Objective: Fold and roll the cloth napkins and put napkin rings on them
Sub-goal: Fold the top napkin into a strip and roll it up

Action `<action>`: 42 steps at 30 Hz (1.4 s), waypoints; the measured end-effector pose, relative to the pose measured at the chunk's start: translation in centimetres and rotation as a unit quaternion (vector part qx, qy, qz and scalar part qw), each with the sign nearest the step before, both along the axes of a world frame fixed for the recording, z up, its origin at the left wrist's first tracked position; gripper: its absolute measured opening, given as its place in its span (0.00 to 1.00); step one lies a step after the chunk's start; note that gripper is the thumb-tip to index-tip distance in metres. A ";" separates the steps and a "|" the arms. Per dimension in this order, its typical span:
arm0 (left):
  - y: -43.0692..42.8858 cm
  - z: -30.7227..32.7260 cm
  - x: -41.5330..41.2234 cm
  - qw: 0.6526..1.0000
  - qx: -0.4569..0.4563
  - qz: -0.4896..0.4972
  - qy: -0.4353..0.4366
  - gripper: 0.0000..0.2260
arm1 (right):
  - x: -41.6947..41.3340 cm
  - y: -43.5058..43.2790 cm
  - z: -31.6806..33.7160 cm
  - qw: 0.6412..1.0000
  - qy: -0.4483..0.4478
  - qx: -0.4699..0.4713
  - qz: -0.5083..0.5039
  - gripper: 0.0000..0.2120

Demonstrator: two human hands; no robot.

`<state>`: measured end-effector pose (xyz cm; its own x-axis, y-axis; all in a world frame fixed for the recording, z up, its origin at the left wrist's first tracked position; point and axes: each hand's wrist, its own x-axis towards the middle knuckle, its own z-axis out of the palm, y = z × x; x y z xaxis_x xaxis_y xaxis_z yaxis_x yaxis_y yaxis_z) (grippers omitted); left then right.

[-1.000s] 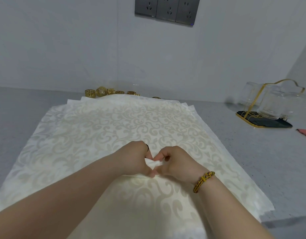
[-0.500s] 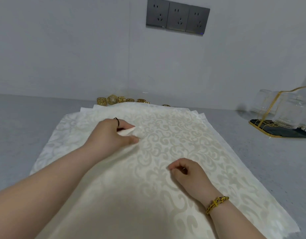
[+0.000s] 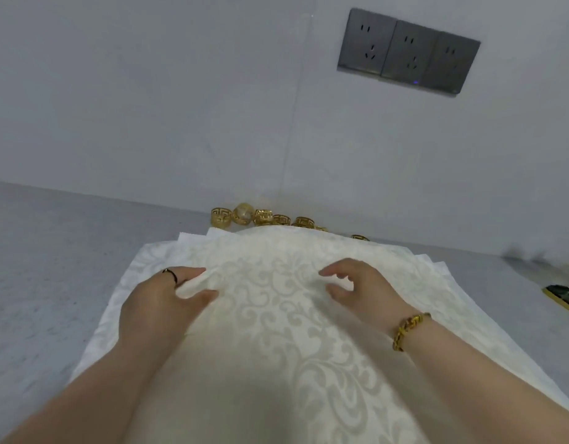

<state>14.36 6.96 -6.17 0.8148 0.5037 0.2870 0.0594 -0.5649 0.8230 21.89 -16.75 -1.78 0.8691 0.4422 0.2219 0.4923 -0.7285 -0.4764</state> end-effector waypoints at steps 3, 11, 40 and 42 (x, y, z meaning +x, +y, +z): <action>0.8 -0.7 0.8 0.999 -0.022 0.010 -0.035 0.13 | 6.5 6.0 1.3 0.998 -0.014 0.060 -0.016 0.11; 1.9 -1.1 1.8 0.995 -0.070 0.023 -0.069 0.13 | 16.5 20.0 -0.5 0.988 -0.084 -0.129 -0.007 0.19; -1.9 2.5 -2.5 0.988 -0.097 -0.036 -0.116 0.12 | -10.9 4.1 -2.5 0.878 0.278 0.386 -0.048 0.20; -3.2 3.4 -3.5 0.987 -0.091 -0.055 -0.122 0.11 | -11.9 3.5 -3.5 0.856 0.288 0.427 -0.045 0.20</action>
